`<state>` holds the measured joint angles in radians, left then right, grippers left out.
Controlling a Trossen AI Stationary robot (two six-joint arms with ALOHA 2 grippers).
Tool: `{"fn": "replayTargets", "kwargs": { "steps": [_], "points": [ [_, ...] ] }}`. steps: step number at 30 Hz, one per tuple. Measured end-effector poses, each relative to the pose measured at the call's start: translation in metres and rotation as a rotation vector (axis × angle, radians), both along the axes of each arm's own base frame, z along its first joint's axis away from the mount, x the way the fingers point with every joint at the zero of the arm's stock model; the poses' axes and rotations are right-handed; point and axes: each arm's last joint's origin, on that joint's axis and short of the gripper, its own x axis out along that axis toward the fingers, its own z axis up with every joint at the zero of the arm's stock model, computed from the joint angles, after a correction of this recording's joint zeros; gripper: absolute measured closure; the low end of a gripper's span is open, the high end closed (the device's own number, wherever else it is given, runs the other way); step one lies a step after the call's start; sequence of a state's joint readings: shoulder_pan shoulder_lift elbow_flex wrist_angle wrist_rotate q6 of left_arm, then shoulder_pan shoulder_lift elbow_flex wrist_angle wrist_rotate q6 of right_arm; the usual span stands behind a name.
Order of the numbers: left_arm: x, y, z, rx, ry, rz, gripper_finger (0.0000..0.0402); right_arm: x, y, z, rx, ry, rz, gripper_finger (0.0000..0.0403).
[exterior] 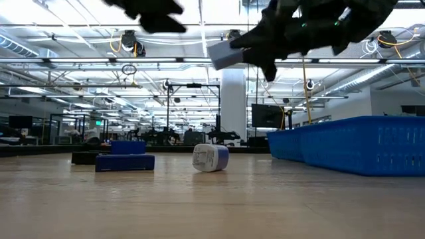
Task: Pick & Place Office items
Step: Put the blue charger adapter into the top blue bin
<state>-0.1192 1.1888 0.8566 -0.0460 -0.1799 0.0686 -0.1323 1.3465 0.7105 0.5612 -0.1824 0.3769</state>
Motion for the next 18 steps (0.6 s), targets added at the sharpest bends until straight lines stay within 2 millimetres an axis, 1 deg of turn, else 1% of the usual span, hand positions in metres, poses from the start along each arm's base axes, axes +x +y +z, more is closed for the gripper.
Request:
{"fn": "replayTargets", "kwargs": {
  "steps": [2, 5, 8, 11, 14, 16, 18],
  "points": [
    [-0.018, 0.008, -0.005, -0.026, -0.058, 0.06, 0.0045, -0.012, 0.003, 0.009, -0.007, 0.032, -0.008, 0.0286],
    [-0.042, 0.015, -0.014, -0.071, -0.143, 0.107, 0.0045, -0.033, 0.004, 0.021, -0.016, 0.104, -0.076, 0.0287],
    [-0.06, 0.018, -0.022, -0.083, -0.202, 0.117, 0.004, -0.057, 0.005, 0.033, -0.001, 0.269, -0.2, 0.0287],
    [-0.07, 0.019, -0.03, -0.089, -0.233, 0.124, 0.0035, -0.075, 0.01, 0.047, 0.016, 0.471, -0.322, 0.0287],
    [-0.075, 0.02, -0.034, -0.09, -0.251, 0.129, 0.0031, -0.088, 0.015, 0.058, 0.047, 0.652, -0.411, 0.0287],
    [-0.075, 0.021, -0.035, -0.087, -0.248, 0.132, 0.003, -0.094, 0.018, 0.063, 0.08, 0.729, -0.449, 0.0287],
    [-0.075, 0.022, -0.036, -0.074, -0.242, 0.132, 0.0031, -0.096, 0.019, 0.065, 0.113, 0.781, -0.475, 0.0287]
  ]
}}
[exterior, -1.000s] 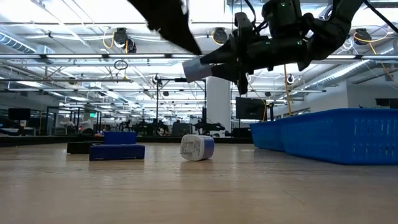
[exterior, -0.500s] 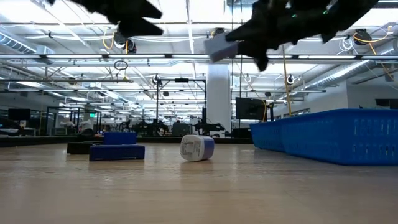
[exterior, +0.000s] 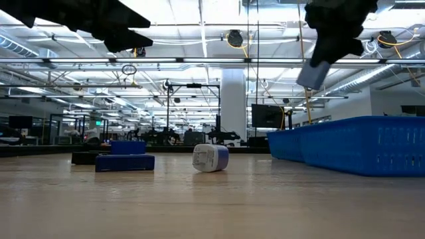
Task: Pick & Place Office items
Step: Put the blue charger adapter into the top blue bin
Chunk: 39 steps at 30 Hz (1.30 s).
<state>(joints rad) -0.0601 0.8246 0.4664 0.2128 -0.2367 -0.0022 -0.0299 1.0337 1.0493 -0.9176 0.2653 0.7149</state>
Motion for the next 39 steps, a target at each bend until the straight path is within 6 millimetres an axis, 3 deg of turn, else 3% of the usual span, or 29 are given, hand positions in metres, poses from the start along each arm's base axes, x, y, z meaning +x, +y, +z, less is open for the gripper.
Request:
{"fn": "replayTargets", "kwargs": {
  "steps": [8, 26, 39],
  "points": [
    [0.002, 0.0, -0.002, 0.007, 0.012, 0.0, 0.0041, 0.003, 0.001, -0.018, 0.106, 0.182, -0.096, 0.0287],
    [0.002, 0.0, -0.002, -0.007, 0.011, 0.002, 0.0035, 0.036, 0.001, -0.054, 0.186, 0.334, -0.191, 0.0287],
    [0.002, 0.0, -0.002, -0.006, 0.011, 0.002, 0.0028, 0.046, -0.004, -0.066, 0.182, 0.37, -0.213, 0.0287]
  ]
}}
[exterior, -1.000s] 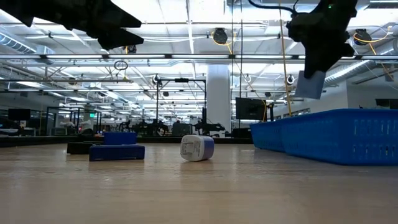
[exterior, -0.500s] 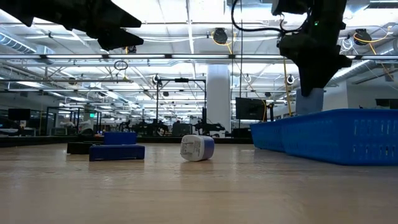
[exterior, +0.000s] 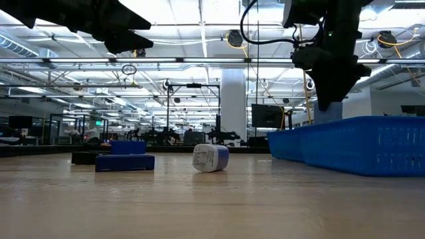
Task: Pick & Place Office items
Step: Put the blue charger adapter into the top blue bin
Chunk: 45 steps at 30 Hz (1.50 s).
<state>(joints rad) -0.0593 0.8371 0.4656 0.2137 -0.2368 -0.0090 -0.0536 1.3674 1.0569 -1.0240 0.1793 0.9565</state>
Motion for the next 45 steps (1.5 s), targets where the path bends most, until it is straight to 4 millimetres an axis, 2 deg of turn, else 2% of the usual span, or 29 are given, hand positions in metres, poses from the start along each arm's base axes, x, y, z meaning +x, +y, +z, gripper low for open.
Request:
{"fn": "replayTargets", "kwargs": {
  "steps": [14, 20, 31, 45],
  "points": [
    [0.0, 0.0, 0.0, 0.0, -0.001, 0.0, 0.0043, -0.009, 0.0, 0.01, -0.007, -0.041, 0.0, 0.0287],
    [0.0, 0.0, 0.0, 0.001, -0.001, 0.0, 0.0036, -0.009, 0.0, 0.011, -0.029, -0.046, -0.033, 0.0287],
    [0.0, 0.0, 0.0, 0.001, 0.0, 0.0, 0.0024, -0.013, 0.0, -0.003, -0.02, -0.022, -0.068, 0.0287],
    [0.0, 0.0, 0.0, 0.001, -0.001, 0.0, 0.0035, -0.008, 0.0, -0.005, -0.022, -0.053, -0.064, 0.0287]
  ]
}}
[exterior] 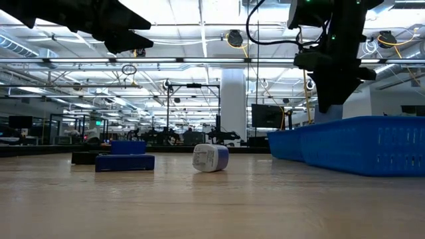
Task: Pick & Place Office items
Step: Put the blue charger adapter into the top blue bin
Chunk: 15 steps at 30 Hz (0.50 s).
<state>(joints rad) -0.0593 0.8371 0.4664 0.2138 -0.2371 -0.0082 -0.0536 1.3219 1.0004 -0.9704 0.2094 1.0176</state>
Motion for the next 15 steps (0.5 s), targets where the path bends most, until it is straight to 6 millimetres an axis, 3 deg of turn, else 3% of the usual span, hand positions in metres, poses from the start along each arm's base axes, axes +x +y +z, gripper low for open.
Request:
{"fn": "replayTargets", "kwargs": {
  "steps": [7, 15],
  "points": [
    [0.0, 0.0, 0.0, 0.0, 0.0, 0.0, 0.0023, 0.007, 0.0, -0.012, 0.007, 0.054, 0.013, 0.0287],
    [0.0, 0.0, 0.0, 0.0, 0.0, 0.0, 0.0036, 0.012, -0.003, -0.014, 0.025, 0.028, 0.027, 0.0287]
  ]
}}
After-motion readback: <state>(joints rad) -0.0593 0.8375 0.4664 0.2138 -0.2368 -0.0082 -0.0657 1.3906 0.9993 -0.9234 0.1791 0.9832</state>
